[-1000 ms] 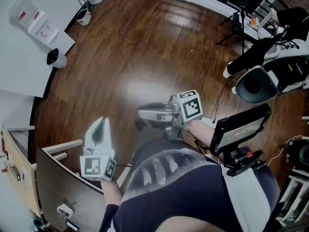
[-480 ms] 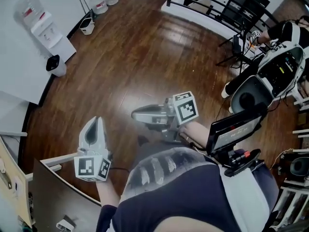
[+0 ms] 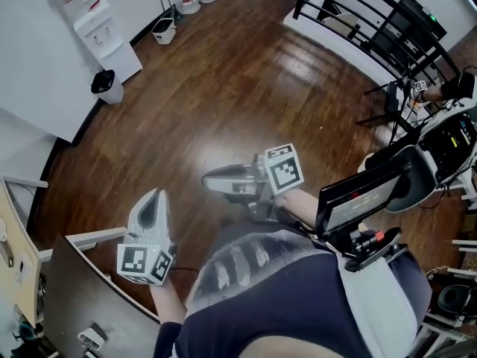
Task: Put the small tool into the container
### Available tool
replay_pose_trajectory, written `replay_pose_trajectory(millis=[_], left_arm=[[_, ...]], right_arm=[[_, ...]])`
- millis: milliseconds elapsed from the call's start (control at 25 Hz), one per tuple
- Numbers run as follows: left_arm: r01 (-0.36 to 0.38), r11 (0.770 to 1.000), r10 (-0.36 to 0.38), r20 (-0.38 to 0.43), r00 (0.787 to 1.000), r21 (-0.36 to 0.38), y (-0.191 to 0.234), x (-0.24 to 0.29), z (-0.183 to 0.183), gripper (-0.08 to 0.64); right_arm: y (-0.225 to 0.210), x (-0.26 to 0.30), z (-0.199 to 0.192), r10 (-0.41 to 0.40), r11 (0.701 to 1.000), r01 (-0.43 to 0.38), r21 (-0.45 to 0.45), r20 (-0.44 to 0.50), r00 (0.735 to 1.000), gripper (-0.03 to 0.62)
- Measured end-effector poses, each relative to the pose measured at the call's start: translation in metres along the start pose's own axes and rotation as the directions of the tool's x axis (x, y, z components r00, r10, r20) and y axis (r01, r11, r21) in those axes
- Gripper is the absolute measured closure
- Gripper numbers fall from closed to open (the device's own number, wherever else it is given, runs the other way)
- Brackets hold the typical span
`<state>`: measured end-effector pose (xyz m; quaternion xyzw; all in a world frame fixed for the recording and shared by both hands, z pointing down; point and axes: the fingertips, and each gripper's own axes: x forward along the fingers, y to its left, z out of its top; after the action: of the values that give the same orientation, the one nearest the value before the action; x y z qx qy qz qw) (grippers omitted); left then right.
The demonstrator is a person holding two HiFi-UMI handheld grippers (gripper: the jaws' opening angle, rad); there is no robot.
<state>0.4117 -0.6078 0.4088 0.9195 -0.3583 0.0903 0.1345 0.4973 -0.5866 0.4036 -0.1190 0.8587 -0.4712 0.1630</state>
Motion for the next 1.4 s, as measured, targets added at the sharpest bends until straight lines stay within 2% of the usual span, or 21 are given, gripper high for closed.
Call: replay_pose_trajectory(millis=[40, 120, 240, 320, 400, 520, 600, 720, 840, 1160, 1320, 1400], left_arm=[[0.011, 0.999, -0.011, -0.005, 1.000, -0.038, 0.002, 0.007, 0.000, 0.561], [-0.016, 0.996, 0.016, 0.002, 1.000, -0.087, 0.007, 0.024, 0.005, 0.561], [-0.096, 0.995, 0.096, -0.018, 0.995, -0.032, 0.012, 0.057, 0.019, 0.561], [-0.119, 0.993, 0.119, -0.021, 0.993, 0.003, 0.013, 0.082, 0.034, 0.561], [-0.122, 0.993, 0.122, -0.004, 0.993, 0.004, 0.012, 0.102, 0.049, 0.561], [-0.072, 0.997, 0.072, 0.024, 0.997, -0.013, -0.005, 0.128, 0.064, 0.561], [-0.050, 0.998, 0.050, 0.009, 0.999, -0.022, -0.014, 0.157, 0.067, 0.561], [-0.091, 0.996, 0.092, -0.041, 0.995, 0.019, -0.015, 0.190, 0.065, 0.561], [-0.123, 0.991, 0.126, -0.044, 0.991, 0.050, -0.014, 0.199, 0.069, 0.561], [-0.259, 0.966, 0.259, -0.002, 0.966, -0.020, 0.041, 0.192, 0.076, 0.561], [-0.274, 0.960, 0.276, 0.029, 0.961, -0.060, 0.074, 0.194, 0.075, 0.561], [-0.248, 0.966, 0.251, 0.044, 0.967, -0.069, 0.093, 0.198, 0.077, 0.561]], right_arm=[[-0.006, 0.002, 0.008, 0.013, 1.000, -0.013, 0.005, -0.014, 1.000, 0.591], [-0.018, -0.001, 0.026, 0.043, 0.999, -0.042, 0.013, -0.038, 0.998, 0.591], [-0.034, -0.013, 0.063, 0.081, 0.997, -0.081, 0.014, -0.025, 0.996, 0.591], [-0.041, -0.024, 0.090, 0.111, 0.994, -0.111, 0.016, 0.005, 0.994, 0.591], [-0.049, -0.034, 0.108, 0.121, 0.993, -0.121, 0.012, 0.031, 0.992, 0.591], [-0.061, -0.050, 0.130, 0.119, 0.993, -0.120, 0.014, 0.057, 0.991, 0.591], [-0.076, -0.066, 0.151, 0.128, 0.991, -0.131, 0.036, 0.077, 0.989, 0.591], [-0.098, -0.084, 0.178, 0.118, 0.990, -0.125, 0.064, 0.108, 0.987, 0.591], [-0.111, -0.093, 0.192, 0.111, 0.990, -0.120, 0.078, 0.116, 0.987, 0.591], [-0.133, -0.068, 0.221, 0.132, 0.987, -0.138, 0.080, 0.080, 0.988, 0.592], [-0.147, -0.043, 0.236, 0.120, 0.989, -0.125, 0.082, 0.060, 0.991, 0.591], [-0.155, -0.028, 0.245, 0.110, 0.990, -0.116, 0.086, 0.065, 0.992, 0.592]])
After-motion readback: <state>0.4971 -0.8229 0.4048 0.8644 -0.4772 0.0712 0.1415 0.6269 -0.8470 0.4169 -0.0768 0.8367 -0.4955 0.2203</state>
